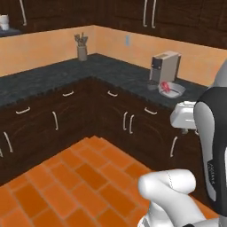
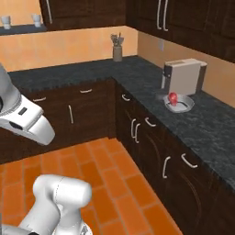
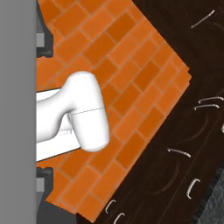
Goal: Take the meat container that has the steak and place it on the second highest rack of the freezer. Then take the vegetable container that has the lemon wedge and onion and place it on the highest rack of the freezer.
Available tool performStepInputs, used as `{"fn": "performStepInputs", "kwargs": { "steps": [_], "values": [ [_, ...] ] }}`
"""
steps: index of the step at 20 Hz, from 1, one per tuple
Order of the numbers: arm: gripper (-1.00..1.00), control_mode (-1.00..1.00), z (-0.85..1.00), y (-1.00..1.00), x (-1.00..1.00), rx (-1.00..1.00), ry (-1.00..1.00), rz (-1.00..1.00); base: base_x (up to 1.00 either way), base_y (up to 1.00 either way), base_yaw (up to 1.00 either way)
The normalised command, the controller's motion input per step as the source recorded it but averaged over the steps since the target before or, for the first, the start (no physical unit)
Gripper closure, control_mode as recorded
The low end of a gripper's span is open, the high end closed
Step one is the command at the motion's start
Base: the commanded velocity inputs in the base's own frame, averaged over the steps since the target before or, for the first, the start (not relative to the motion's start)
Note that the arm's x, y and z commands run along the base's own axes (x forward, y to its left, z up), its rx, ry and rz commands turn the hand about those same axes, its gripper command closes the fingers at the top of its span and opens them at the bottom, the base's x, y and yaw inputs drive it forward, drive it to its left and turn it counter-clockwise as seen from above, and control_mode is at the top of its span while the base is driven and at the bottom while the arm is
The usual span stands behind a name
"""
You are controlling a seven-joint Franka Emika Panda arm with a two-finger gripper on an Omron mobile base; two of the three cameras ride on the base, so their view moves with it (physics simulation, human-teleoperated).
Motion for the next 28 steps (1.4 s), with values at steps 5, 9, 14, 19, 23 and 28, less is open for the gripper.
{"fn": "performStepInputs", "kwargs": {
  "steps": [5, 9, 14, 19, 23, 28],
  "values": [
    [-1.00, 1.00, 0.00, 0.00, 0.00, 0.00, 0.00, 0.00, 1.00, 0.30, -0.48],
    [-1.00, 1.00, 0.00, 0.00, 0.00, 0.00, 0.00, 0.00, 0.99, 0.31, -0.49],
    [-1.00, 1.00, 0.00, 0.00, 0.00, 0.00, 0.00, 0.00, 0.88, 0.26, -0.53],
    [-1.00, 1.00, 0.00, 0.00, 0.00, 0.00, 0.00, 0.00, 0.72, 0.26, -0.60],
    [-1.00, 1.00, 0.00, 0.00, 0.00, 0.00, 0.00, 0.00, 0.56, 0.40, -0.61],
    [-1.00, 1.00, 0.00, 0.00, 0.00, 0.00, 0.00, 0.00, 0.47, 0.63, -0.54]
  ]
}}
